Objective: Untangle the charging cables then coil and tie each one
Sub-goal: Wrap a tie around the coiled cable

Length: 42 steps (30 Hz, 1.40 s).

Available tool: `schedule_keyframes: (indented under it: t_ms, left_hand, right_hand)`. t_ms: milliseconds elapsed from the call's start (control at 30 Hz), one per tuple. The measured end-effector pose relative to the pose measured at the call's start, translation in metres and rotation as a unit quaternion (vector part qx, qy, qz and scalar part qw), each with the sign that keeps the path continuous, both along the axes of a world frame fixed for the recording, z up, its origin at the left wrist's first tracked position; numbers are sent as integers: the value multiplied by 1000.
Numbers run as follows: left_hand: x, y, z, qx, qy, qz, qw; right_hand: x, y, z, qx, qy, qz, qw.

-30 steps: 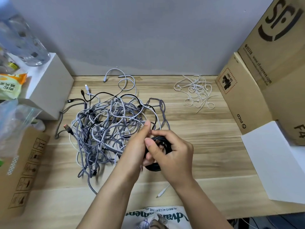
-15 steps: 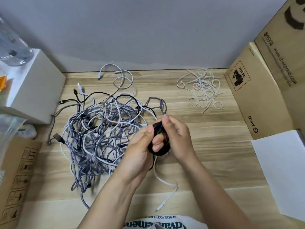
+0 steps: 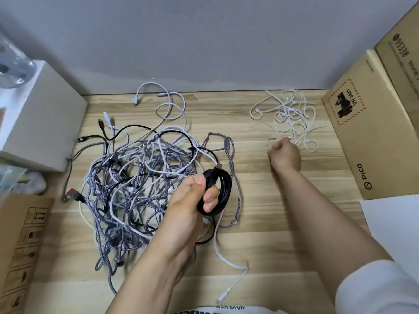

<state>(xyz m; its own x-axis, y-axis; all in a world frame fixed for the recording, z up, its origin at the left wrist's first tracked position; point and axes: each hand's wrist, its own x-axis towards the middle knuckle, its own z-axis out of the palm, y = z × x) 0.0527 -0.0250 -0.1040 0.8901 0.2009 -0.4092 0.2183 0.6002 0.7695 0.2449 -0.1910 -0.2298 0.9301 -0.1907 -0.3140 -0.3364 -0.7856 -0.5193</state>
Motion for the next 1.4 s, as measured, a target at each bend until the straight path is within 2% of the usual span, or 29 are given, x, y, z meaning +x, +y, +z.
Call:
schedule_keyframes:
  t_ms: [100, 200, 300, 400, 500, 600, 667, 733, 967, 1067, 1167, 1233, 1300, 1400]
  left_hand:
    - [-3, -1, 6, 1, -17, 3, 1000]
    - [-9, 0, 6, -5, -28, 10, 1000]
    - [-22, 2, 7, 14, -35, -10, 999]
    - [-40, 0, 12, 93, -67, -18, 993]
    - [-55, -4, 18, 192, -99, -20, 976]
    - [-67, -9, 26, 272, -121, -12, 955]
    - [-76, -13, 33, 318, -139, -11, 938]
    - [-82, -18, 40, 362, -159, -4, 918]
    - [-96, -29, 51, 431, -177, 19, 885]
    - [-96, -28, 48, 425, -170, 24, 889]
    - [-96, -30, 52, 476, -181, 22, 861]
    - [-98, -32, 54, 476, -186, 13, 860]
    - [-100, -31, 53, 463, -186, 12, 867]
    - [-102, -30, 55, 467, -189, 31, 864]
  right_hand:
    - [-11, 2, -2, -6, -21, 15, 1000]
    - [-29, 9, 13, 69, -145, 56, 985]
    - [-64, 21, 67, 192, -270, 94, 939]
    - [-118, 30, 134, 339, -322, 58, 882]
    - [-164, 36, 175, 542, -267, 5, 796]
    - [-200, 43, 184, 653, -90, -35, 752]
    - [-219, 48, 182, 663, -8, -26, 748]
    - [-232, 51, 178, 652, 24, -29, 757]
    - [-250, 54, 179, 636, 14, -77, 768]
    - [-257, 54, 186, 651, -31, -77, 754]
    - [-259, 53, 194, 674, -82, -73, 731]
    - [-257, 52, 196, 690, -93, -93, 712]
    - [-256, 51, 195, 699, -78, -123, 700]
    - [-258, 54, 187, 688, -3, -145, 711]
